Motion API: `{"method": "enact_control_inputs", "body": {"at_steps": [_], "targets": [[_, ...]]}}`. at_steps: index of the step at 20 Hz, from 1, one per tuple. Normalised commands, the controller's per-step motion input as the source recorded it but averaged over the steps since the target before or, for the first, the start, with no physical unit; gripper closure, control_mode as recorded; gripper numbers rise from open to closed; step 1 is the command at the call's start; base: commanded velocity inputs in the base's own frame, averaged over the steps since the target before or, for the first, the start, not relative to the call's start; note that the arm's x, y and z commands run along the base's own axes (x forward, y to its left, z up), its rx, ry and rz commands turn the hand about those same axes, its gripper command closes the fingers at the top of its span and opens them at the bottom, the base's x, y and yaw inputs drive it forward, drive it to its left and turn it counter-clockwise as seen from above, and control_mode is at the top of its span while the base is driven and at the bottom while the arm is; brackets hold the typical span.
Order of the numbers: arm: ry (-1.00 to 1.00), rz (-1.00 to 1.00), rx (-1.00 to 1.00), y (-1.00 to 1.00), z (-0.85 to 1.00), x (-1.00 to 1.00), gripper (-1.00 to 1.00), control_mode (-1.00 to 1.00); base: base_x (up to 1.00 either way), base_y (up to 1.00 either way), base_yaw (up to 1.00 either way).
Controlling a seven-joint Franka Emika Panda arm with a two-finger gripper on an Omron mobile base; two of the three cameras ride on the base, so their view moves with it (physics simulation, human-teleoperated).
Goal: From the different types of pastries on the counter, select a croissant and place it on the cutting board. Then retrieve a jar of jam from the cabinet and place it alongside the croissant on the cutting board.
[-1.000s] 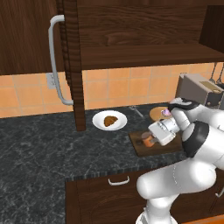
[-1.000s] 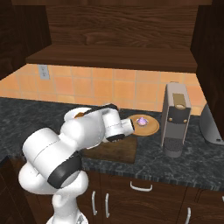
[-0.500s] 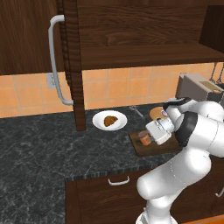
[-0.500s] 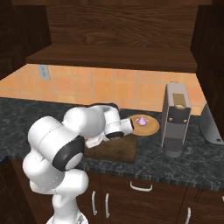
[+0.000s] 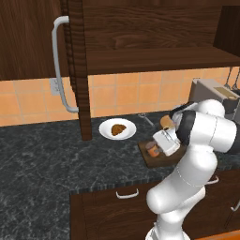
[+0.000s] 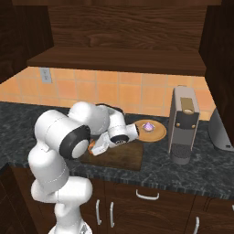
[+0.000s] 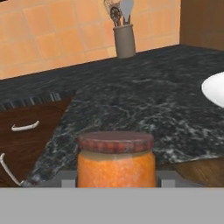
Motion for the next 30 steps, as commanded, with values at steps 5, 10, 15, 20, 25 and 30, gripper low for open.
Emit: {"method": "enact_control_inputs", "body": {"at_steps": [5,10,15,20,25,30], "targets": [[-0.10,0.00,0.00,-0.01,-0.27,0.32,1.00,-1.00,0.00,0.00,0.00],[-0.08,0.00,0.00,-0.03,-0.28,0.37,1.00,-1.00,0.00,0.00,0.00],[-0.10,0.02,0.00,0.00,-0.29,0.13,-1.00,-1.00,0.00,0.00,0.00],[-0.07,0.03,0.00,0.00,-0.32,0.00,-1.00,-1.00,0.00,0.00,0.00],[-0.11,0.06,0.00,-0.20,-0.10,0.02,-1.00,-1.00,0.00,0.00,0.00],[-0.14,0.05,0.00,-0.31,0.00,0.24,-1.00,-1.00,0.00,0.00,0.00]]}}
